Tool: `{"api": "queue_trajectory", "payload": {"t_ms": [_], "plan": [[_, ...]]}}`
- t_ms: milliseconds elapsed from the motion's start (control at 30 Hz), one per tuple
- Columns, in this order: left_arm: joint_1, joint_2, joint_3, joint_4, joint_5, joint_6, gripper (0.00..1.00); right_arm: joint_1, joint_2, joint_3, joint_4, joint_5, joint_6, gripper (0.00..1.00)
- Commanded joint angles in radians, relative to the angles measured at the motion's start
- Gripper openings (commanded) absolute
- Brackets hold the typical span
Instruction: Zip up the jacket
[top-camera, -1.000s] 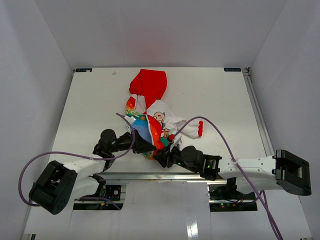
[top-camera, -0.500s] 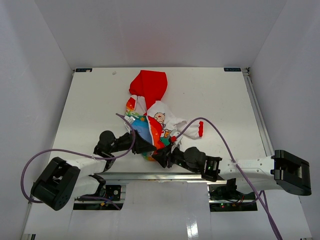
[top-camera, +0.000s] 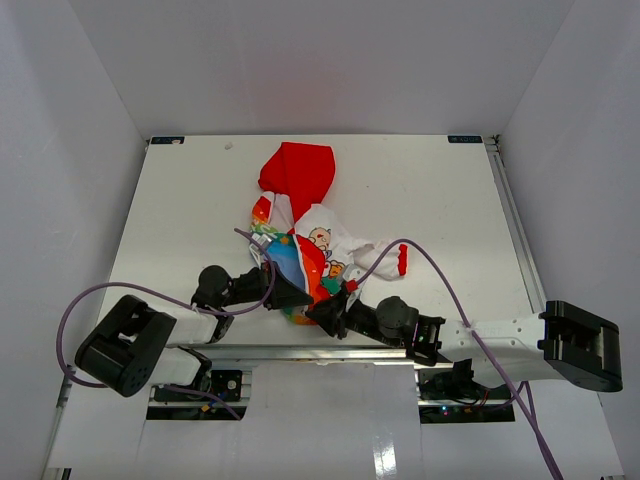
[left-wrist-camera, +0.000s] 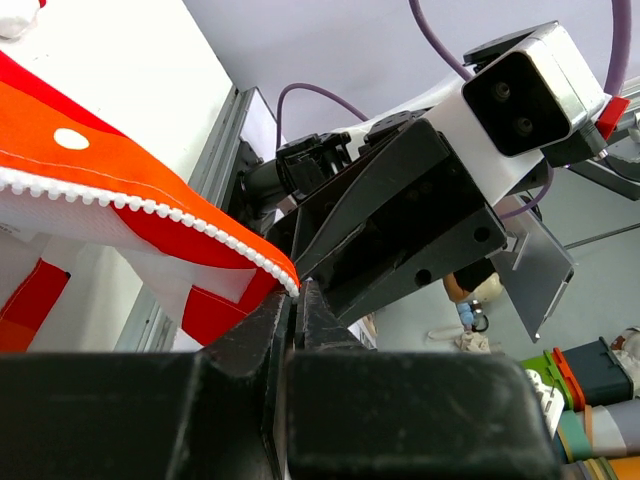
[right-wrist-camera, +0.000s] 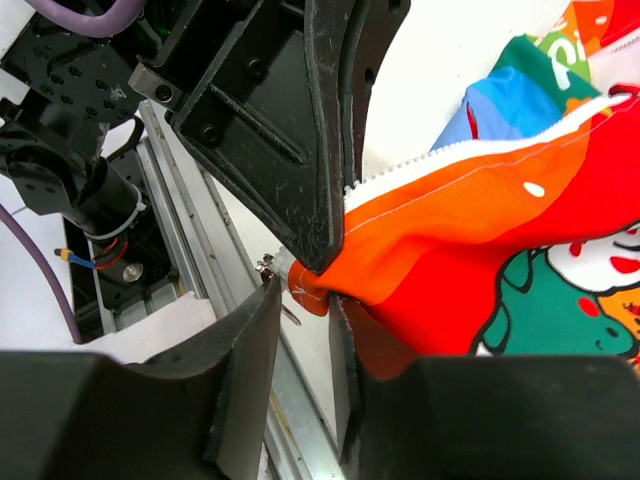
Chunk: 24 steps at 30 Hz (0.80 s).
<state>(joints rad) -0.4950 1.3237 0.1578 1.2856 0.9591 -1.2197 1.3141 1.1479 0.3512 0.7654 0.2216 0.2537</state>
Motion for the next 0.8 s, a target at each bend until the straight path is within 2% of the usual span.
{"api": "queue_trajectory", "payload": {"t_ms": [0,267,467,767], "plan": [[-0.005,0.006,-0.010,0.099,0.024,-0.015,0.00,-0.010,0.012,-0.006,0.105,-0.026,-0.030,0.25],[-0.006,0.006,-0.009,0.095,0.024,-0.014,0.00,-0.013,-0.001,-0.017,0.124,-0.046,-0.030,0.14],[-0.005,0.008,-0.007,0.105,0.023,-0.022,0.00,-0.015,0.001,-0.011,0.123,-0.076,-0.039,0.18],[-0.005,-0.002,-0.009,0.122,0.025,-0.040,0.00,-0.018,0.023,0.008,0.128,-0.093,-0.040,0.18]]}}
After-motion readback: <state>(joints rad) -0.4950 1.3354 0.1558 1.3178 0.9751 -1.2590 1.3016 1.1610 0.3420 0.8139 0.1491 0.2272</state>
